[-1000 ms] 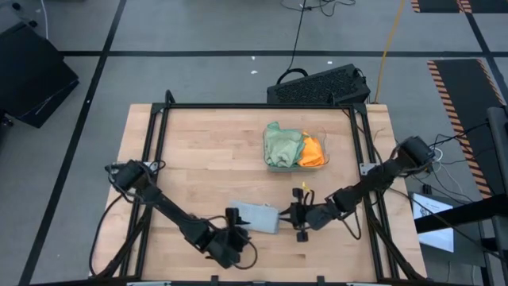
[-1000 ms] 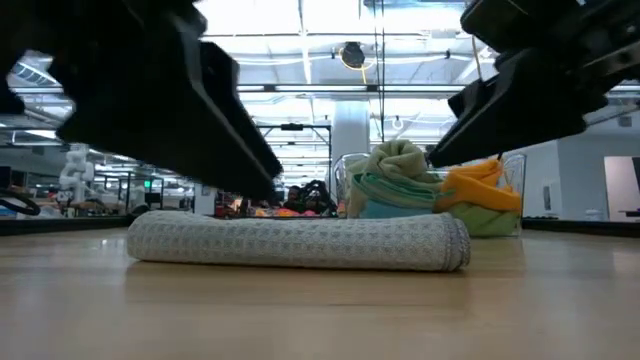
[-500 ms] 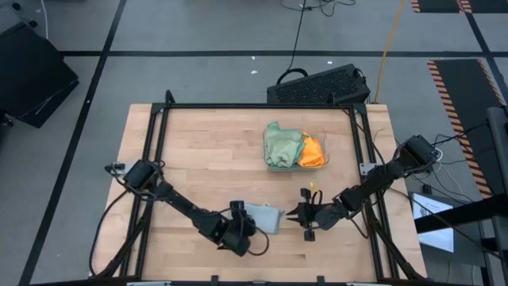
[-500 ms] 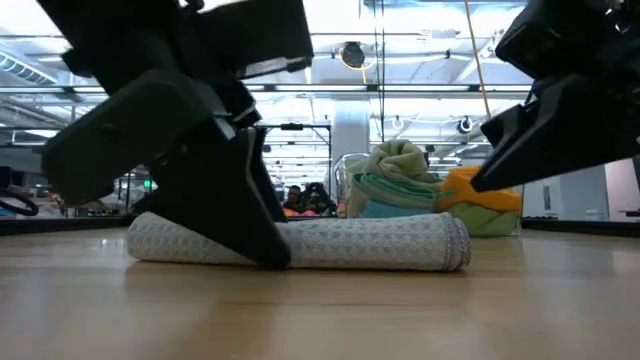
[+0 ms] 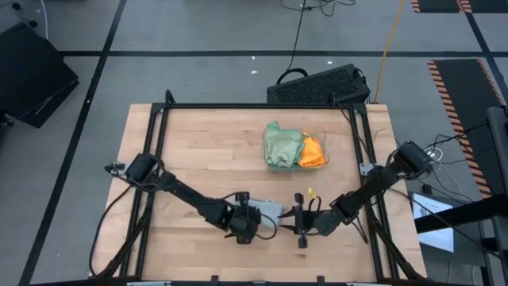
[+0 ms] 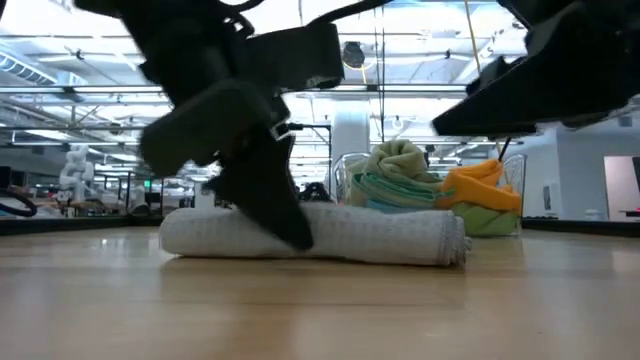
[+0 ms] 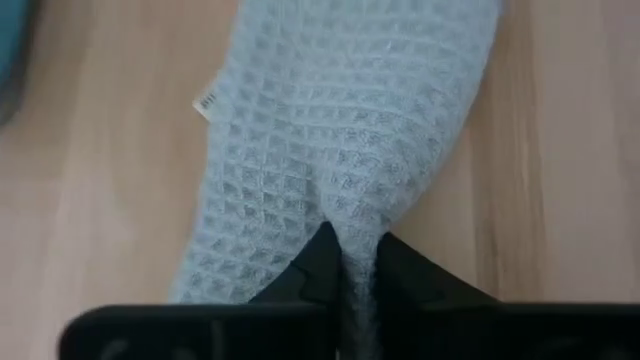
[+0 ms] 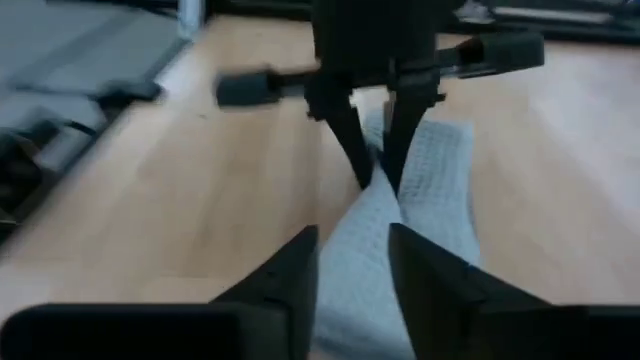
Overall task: Fold microfiber towels
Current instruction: Put the folded gray microfiber cloth into the transparent bin
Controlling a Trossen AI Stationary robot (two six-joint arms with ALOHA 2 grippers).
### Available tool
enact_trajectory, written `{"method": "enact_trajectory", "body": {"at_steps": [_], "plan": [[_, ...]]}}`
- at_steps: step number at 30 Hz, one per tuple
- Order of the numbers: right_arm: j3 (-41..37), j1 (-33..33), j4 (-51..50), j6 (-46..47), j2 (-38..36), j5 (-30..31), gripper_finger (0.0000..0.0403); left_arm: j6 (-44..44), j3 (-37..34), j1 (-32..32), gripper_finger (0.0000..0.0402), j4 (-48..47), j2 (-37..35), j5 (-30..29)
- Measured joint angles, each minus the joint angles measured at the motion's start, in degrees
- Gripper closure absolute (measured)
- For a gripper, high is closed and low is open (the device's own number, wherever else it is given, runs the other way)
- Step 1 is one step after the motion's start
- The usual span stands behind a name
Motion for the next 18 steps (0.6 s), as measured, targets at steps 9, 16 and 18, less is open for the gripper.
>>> {"method": "enact_trajectory", "body": {"at_steps": [9,16,18], "plan": [[6.37,1.07,-2.93,-9.77,4.81,3.77,0.0149,0.74,0.0,4.21,0.0381,1.01,-4.42,8.05],[6.49,3.42,-12.16,-9.13,3.57,10.02,0.0102,1.63,0.04,5.51,0.0367,1.76,-6.38,8.39],[6.49,3.86,-13.21,-8.05,2.27,9.92,0.0102,2.26,0.09,5.53,0.0369,1.58,-6.37,8.36]]}}
